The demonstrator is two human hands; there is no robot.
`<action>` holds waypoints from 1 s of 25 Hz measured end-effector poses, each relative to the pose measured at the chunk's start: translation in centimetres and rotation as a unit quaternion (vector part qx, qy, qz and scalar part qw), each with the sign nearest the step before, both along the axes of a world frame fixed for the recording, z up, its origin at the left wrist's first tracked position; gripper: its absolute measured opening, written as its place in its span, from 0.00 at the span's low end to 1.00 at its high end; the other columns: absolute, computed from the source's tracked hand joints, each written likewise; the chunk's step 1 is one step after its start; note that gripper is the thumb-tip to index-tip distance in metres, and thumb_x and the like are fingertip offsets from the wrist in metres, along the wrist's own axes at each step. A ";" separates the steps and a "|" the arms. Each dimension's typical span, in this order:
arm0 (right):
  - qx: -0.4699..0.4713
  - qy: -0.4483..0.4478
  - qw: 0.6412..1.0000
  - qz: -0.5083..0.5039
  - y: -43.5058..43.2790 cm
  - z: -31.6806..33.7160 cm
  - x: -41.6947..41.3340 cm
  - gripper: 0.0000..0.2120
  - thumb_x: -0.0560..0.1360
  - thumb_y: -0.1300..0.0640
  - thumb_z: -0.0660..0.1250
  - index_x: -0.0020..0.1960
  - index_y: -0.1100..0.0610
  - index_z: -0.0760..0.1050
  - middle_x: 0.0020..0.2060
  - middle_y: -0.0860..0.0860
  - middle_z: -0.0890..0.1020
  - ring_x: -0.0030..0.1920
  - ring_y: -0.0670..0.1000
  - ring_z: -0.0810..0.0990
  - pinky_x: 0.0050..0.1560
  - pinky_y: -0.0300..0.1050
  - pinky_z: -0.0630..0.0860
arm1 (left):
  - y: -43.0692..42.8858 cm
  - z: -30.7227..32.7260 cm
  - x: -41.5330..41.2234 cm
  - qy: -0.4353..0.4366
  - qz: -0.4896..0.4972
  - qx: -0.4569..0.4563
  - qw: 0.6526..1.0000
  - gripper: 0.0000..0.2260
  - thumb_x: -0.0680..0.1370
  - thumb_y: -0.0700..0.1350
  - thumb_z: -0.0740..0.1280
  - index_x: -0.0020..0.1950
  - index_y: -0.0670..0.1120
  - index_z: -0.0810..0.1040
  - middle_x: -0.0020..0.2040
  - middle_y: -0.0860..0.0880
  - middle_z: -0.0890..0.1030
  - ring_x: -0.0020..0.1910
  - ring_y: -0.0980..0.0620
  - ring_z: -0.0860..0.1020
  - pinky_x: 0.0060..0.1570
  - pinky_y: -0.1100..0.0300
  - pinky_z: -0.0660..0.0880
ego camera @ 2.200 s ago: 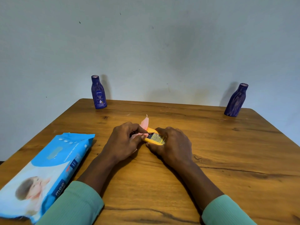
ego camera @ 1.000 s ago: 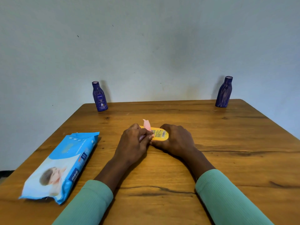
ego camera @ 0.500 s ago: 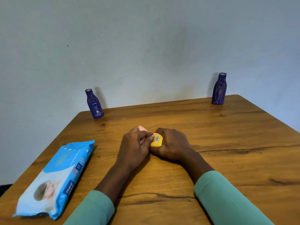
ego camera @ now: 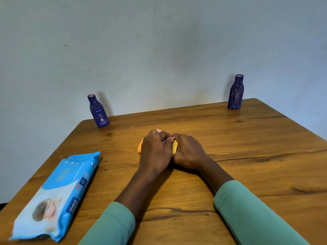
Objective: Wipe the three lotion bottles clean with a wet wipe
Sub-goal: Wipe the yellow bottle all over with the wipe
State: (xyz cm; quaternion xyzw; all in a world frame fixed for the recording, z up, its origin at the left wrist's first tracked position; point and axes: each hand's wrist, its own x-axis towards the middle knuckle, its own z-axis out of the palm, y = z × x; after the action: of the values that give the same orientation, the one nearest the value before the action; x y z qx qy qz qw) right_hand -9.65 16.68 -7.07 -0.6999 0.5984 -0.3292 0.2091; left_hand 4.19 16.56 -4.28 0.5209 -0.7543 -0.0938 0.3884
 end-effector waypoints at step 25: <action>0.016 -0.110 0.991 0.068 0.6 0.5 -1.2 0.39 0.71 0.58 0.79 0.79 0.48 0.68 0.71 0.49 0.77 0.66 0.49 0.78 0.65 0.53 0.80 | -1.3 -0.8 4.3 0.120 -0.037 0.071 0.989 0.07 0.79 0.49 0.74 0.56 0.51 0.87 0.49 0.53 0.87 0.49 0.57 0.84 0.48 0.55 0.83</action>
State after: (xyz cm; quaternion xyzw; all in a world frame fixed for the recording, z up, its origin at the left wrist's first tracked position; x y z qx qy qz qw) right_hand -10.82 17.29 -6.53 -0.6951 0.5278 -0.3799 0.3064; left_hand 8.48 15.30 -5.10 0.5038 -0.7122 -0.2236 0.4347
